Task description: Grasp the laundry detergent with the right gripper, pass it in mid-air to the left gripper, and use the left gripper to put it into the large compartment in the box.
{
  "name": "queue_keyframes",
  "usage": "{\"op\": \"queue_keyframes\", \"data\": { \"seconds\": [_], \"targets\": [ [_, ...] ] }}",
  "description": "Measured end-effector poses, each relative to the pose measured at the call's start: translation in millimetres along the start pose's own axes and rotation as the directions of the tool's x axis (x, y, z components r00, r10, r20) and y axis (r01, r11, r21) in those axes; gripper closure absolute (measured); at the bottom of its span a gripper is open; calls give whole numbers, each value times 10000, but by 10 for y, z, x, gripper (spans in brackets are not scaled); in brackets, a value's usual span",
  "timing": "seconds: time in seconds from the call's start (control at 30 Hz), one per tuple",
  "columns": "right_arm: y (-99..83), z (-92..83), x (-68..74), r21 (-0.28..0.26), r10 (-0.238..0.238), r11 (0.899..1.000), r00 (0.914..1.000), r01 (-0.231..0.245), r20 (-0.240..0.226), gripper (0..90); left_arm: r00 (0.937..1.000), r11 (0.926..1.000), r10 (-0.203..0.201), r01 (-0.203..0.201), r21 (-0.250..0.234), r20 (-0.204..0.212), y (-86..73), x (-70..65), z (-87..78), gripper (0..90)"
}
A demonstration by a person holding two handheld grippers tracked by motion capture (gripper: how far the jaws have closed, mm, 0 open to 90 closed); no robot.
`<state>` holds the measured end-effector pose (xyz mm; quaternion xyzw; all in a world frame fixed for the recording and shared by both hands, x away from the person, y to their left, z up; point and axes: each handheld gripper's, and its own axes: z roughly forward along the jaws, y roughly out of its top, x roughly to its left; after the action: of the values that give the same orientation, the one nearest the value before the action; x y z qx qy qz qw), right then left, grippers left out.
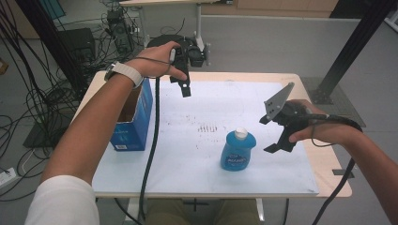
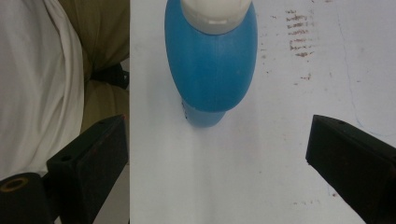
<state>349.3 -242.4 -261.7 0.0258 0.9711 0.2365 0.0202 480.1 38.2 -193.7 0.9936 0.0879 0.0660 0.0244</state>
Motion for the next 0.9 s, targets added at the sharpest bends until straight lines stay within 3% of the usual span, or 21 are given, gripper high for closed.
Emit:
{"op": "queue_keyframes", "data": {
  "seconds": [0.9],
  "targets": [
    [-30, 196, 0, -638, -165, 9978, 9998, 161, -58, 49, 9999, 9999, -114, 114, -35, 39, -38, -8, 49, 131]
  ]
}}
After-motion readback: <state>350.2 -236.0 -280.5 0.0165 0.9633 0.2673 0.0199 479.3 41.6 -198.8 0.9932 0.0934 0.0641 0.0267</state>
